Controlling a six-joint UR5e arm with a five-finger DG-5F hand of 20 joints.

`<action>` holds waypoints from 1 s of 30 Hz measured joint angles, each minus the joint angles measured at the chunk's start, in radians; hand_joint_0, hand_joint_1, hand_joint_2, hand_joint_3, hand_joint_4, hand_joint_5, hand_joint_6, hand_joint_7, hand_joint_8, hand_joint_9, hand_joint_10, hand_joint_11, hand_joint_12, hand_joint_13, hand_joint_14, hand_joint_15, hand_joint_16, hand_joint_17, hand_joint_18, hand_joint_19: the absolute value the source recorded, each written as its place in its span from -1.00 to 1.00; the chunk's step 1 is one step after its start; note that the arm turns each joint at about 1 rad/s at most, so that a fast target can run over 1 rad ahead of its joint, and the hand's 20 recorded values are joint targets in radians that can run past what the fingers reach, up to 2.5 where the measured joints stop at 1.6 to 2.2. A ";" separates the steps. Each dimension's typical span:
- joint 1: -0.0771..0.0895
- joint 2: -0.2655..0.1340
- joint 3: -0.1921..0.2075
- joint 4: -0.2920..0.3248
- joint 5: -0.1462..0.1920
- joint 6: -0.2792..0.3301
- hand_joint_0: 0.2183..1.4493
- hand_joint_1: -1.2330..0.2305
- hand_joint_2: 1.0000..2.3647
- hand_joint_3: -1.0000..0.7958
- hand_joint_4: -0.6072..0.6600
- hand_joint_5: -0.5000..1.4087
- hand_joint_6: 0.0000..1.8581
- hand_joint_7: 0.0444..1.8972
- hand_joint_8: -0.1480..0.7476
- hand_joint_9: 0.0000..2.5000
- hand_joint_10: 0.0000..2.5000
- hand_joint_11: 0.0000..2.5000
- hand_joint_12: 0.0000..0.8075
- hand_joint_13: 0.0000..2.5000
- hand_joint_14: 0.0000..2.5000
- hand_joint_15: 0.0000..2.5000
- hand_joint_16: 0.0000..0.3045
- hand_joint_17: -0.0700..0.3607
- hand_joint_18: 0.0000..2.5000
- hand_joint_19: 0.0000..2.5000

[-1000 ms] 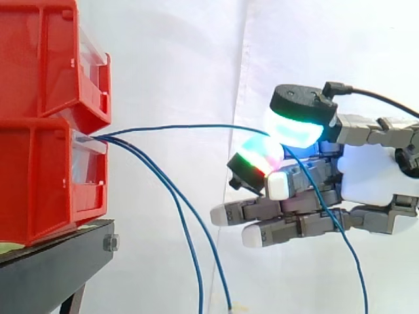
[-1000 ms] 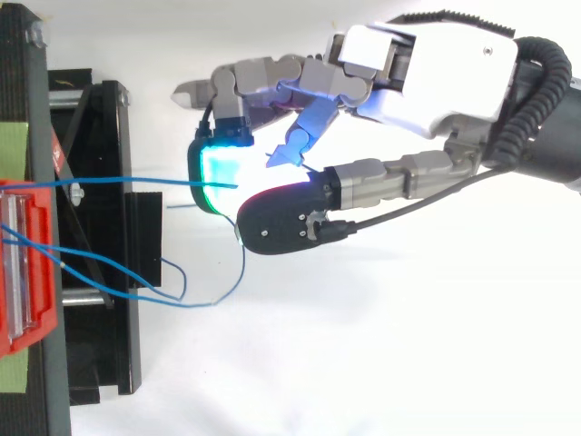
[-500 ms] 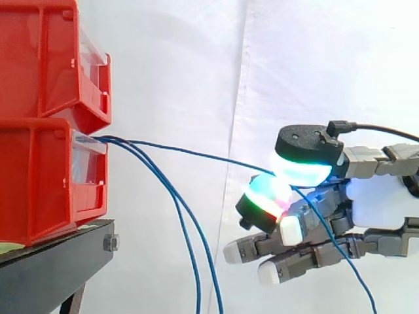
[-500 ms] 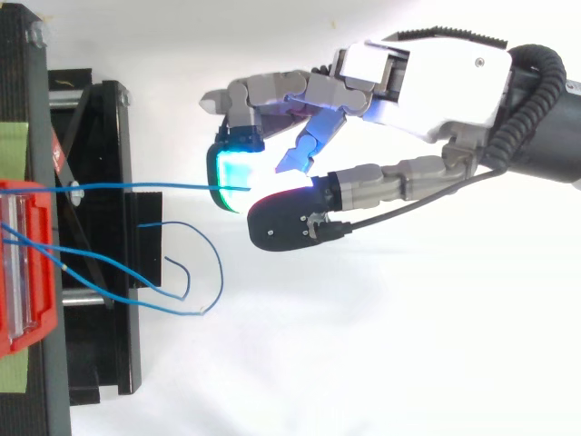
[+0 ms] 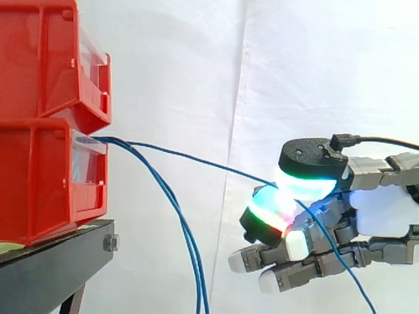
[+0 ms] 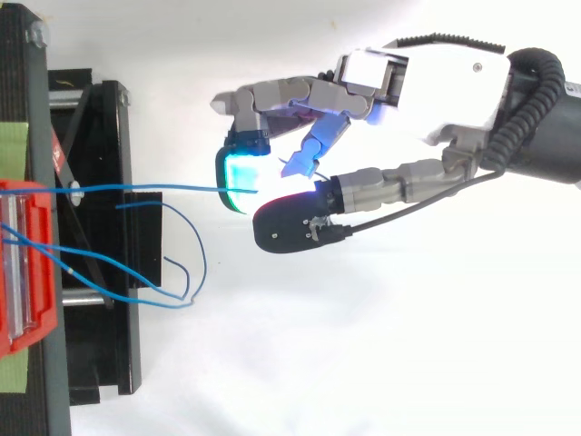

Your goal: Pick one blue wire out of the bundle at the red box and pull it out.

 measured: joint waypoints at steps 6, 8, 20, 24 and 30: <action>0.000 0.000 0.000 -0.001 0.000 0.000 -0.37 -0.35 -0.97 0.01 0.04 -0.45 -0.39 0.68 -0.24 -0.67 -1.00 -1.00 -0.11 -0.88 -1.00 -0.99 -0.66 -0.14 -0.88 -0.90; 0.000 -0.001 0.000 -0.001 0.000 0.000 -0.37 -0.34 -0.97 0.01 0.03 -0.46 -0.33 0.72 -0.23 -0.63 -1.00 -1.00 -0.10 -0.80 -1.00 -0.99 -0.66 -0.13 -0.84 -0.91; 0.000 0.000 0.000 -0.001 0.001 0.000 -0.35 -0.35 -0.98 0.00 0.09 -0.46 -0.33 0.72 -0.22 -0.61 -1.00 -1.00 -0.13 -0.78 -1.00 -0.97 -0.66 -0.13 -0.83 -0.90; 0.000 0.000 0.000 -0.001 0.001 0.000 -0.35 -0.36 -0.98 0.00 0.09 -0.46 -0.33 0.70 -0.22 -0.60 -1.00 -1.00 -0.14 -0.77 -1.00 -0.96 -0.65 -0.12 -0.82 -0.90; 0.000 0.000 0.000 -0.001 0.001 0.000 -0.35 -0.36 -0.98 0.01 0.09 -0.46 -0.34 0.72 -0.21 -0.58 -1.00 -1.00 -0.15 -0.74 -1.00 -0.95 -0.66 -0.13 -0.79 -0.88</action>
